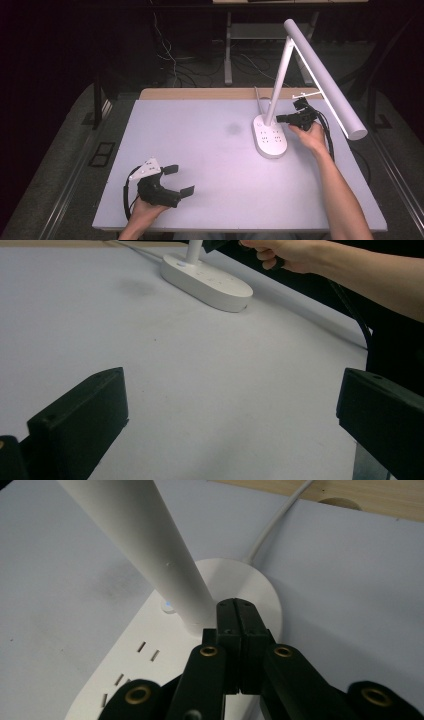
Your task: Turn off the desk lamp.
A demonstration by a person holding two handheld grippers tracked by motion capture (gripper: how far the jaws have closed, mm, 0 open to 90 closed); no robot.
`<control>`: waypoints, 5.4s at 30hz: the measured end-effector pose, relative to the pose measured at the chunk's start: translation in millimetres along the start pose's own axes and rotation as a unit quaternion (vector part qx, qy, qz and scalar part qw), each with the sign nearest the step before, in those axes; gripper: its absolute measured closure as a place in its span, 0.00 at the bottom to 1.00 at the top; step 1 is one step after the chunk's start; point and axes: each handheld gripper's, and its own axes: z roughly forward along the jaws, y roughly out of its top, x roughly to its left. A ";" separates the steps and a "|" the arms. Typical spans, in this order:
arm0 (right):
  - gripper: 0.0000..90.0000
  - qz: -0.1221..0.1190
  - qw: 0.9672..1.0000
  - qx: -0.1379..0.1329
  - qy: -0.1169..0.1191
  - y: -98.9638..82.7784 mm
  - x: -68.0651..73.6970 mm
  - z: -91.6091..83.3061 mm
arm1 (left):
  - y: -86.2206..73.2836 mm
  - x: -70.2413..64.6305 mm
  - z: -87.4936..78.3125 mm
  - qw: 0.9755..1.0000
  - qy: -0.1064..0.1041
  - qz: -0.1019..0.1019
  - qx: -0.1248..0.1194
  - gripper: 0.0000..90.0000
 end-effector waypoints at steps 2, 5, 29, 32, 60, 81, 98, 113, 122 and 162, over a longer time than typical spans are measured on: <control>1.00 0.002 1.000 -0.004 -0.003 0.6 0.7 1.8 | 0.0 -0.5 -0.3 1.000 0.000 0.000 -0.001 0.00; 1.00 0.003 1.000 -0.005 -0.003 0.4 -0.2 4.7 | -0.2 -0.6 -0.7 1.000 0.000 0.000 -0.001 0.00; 1.00 0.007 1.000 0.011 -0.027 -4.5 0.2 17.5 | -0.3 -0.2 -1.3 1.000 0.000 0.003 -0.001 0.00; 1.00 -0.003 0.999 0.011 -0.038 -3.4 2.8 18.2 | -0.4 0.4 -1.1 1.000 0.001 0.002 0.000 0.00; 1.00 0.009 0.999 0.011 -0.039 -3.7 3.1 17.8 | -0.5 -0.8 0.5 1.000 0.000 0.002 0.002 0.00; 1.00 0.009 0.999 0.018 -0.046 -0.9 9.8 20.4 | -0.6 -0.6 0.0 1.000 0.000 0.004 0.003 0.00; 1.00 0.019 0.999 -0.004 -0.040 0.0 9.2 8.9 | -0.8 0.1 0.9 1.000 0.000 0.002 0.004 0.00; 0.83 0.017 0.999 -0.025 -0.044 2.6 15.1 -22.5 | -0.7 -1.3 2.0 1.000 -0.003 0.003 0.004 0.00; 0.65 0.026 0.998 -0.043 -0.046 -13.9 15.3 -44.6 | -0.7 -3.2 4.3 1.000 -0.006 0.006 0.007 0.00; 0.01 -0.013 0.992 -0.113 0.054 -101.9 94.6 -109.8 | -0.8 -5.0 2.6 1.000 -0.003 0.001 0.001 0.00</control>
